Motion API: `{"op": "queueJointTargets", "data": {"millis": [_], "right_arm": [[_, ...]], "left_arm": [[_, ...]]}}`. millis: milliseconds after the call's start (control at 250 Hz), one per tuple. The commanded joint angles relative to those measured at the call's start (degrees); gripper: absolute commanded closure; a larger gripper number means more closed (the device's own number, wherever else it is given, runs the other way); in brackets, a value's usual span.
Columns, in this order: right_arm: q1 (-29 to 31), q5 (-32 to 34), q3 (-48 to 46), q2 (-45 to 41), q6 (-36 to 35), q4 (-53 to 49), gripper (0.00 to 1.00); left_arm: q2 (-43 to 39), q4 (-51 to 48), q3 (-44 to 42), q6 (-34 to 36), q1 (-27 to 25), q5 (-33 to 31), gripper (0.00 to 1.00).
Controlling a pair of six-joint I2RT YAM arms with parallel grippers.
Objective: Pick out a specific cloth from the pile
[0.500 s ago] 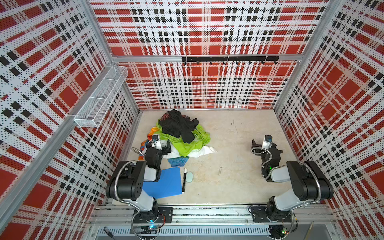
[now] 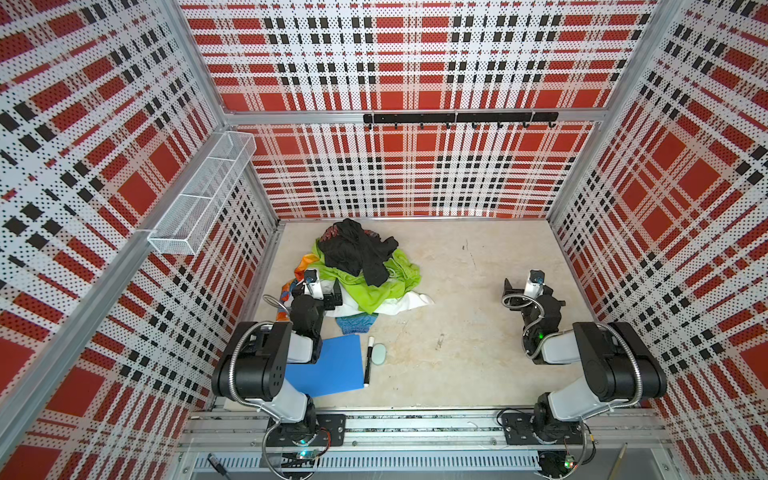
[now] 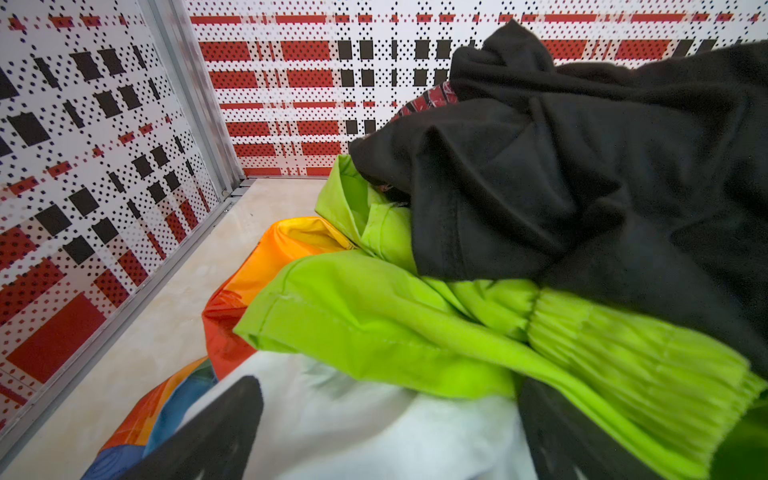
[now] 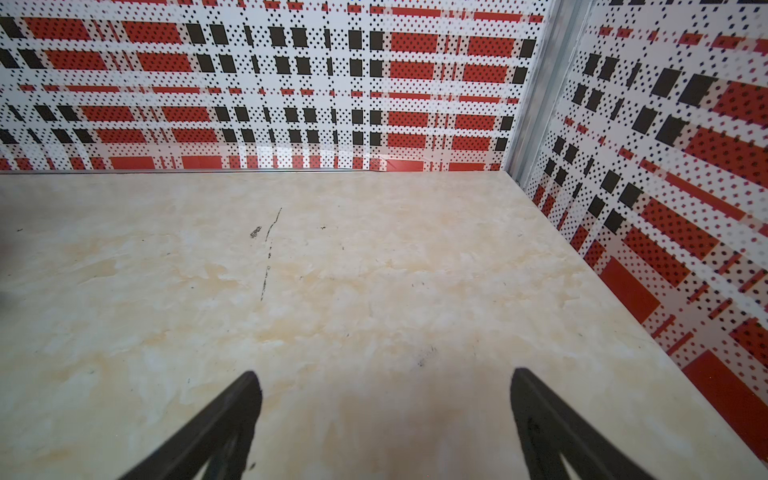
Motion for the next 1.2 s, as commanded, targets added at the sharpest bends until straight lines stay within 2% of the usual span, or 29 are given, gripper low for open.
{"op": "queueJointTargets", "data": {"millis": [0,1017,1105,1197], "right_arm": [[-0.06,-0.44,0.76,-0.07,0.31,3.97,0.0],[-0.1,-0.44,0.5,-0.16,0.31,4.21,0.0],[-0.1,-0.32,-0.36,-1.08,0.49,5.53,0.0],[-0.1,0.44,-0.77,-4.81,0.49,3.13,0.0]], "left_arm": [[-0.21,1.06,1.22,-0.49,0.58,0.3,0.01],[-0.26,1.21,1.14,-0.77,0.96,1.11,0.01],[-1.01,3.63,-0.43,-0.91,0.96,0.54,0.01],[-4.68,5.2,-2.84,-2.01,0.98,-2.69,0.01]]}}
